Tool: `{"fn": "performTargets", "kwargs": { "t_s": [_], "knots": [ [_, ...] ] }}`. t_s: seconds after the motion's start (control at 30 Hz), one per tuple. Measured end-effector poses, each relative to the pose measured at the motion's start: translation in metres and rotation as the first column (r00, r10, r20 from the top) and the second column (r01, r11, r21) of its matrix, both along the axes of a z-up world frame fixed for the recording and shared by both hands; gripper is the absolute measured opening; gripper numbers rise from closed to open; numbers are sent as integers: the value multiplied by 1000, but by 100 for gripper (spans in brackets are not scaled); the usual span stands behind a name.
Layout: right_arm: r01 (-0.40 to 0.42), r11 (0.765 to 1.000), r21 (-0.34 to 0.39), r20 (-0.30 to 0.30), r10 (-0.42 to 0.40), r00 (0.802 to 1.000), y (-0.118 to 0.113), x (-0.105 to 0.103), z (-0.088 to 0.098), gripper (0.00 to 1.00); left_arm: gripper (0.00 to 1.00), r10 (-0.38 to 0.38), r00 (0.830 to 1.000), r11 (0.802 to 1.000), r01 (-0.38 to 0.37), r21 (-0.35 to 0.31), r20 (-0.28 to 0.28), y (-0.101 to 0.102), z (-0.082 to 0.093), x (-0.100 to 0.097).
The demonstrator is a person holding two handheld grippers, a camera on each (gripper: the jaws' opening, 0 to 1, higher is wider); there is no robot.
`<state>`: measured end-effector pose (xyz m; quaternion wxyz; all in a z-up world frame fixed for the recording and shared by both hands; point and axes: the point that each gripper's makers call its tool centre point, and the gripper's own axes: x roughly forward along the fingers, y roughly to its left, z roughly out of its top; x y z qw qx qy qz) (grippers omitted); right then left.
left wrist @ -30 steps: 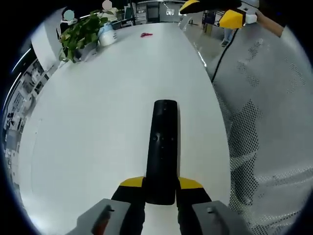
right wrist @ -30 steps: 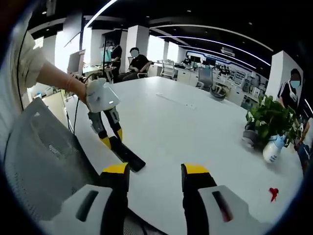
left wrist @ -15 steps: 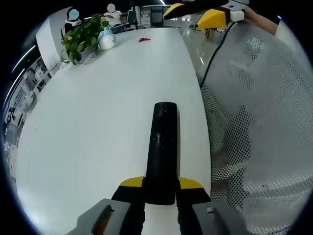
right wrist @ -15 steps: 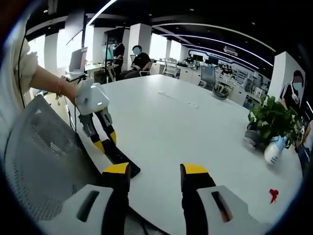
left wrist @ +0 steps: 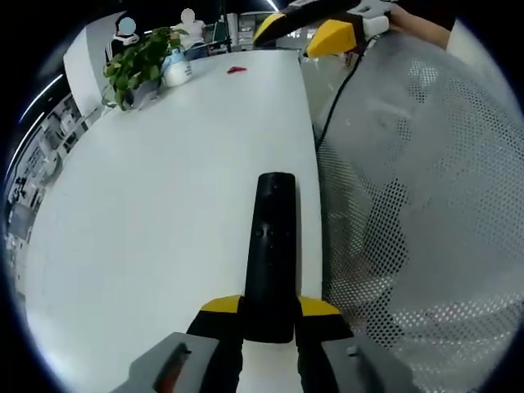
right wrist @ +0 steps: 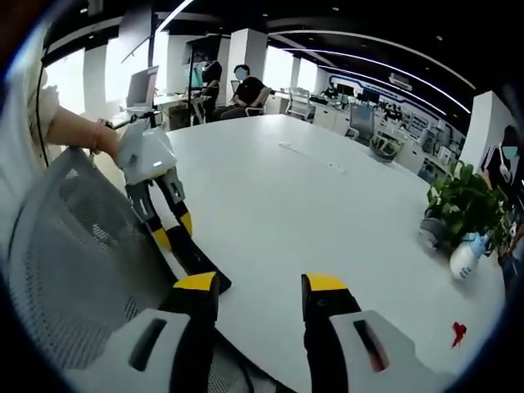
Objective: Press the specified remote control buttons in sequence, fully releasing each button before pressing the next.
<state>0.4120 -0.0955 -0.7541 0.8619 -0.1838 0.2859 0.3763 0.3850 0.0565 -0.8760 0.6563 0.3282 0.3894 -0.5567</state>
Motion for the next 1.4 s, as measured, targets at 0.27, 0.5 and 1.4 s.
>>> {"fn": "performTargets", "kwargs": {
  "t_s": [0.27, 0.5, 1.4],
  "knots": [
    [-159, 986, -49, -143, 150, 978, 17, -23, -20, 33, 23, -38, 999, 999, 38, 5, 10, 1, 0, -2],
    [-309, 944, -117, -239, 275, 931, 36, -25, -42, 12, 24, -35, 999, 999, 35, -7, 7, 1, 0, -2],
    [-445, 863, -240, -403, 329, 854, 57, -20, -113, 0, 24, -40, 999, 999, 40, -2, 4, 1, -1, -1]
  ]
}}
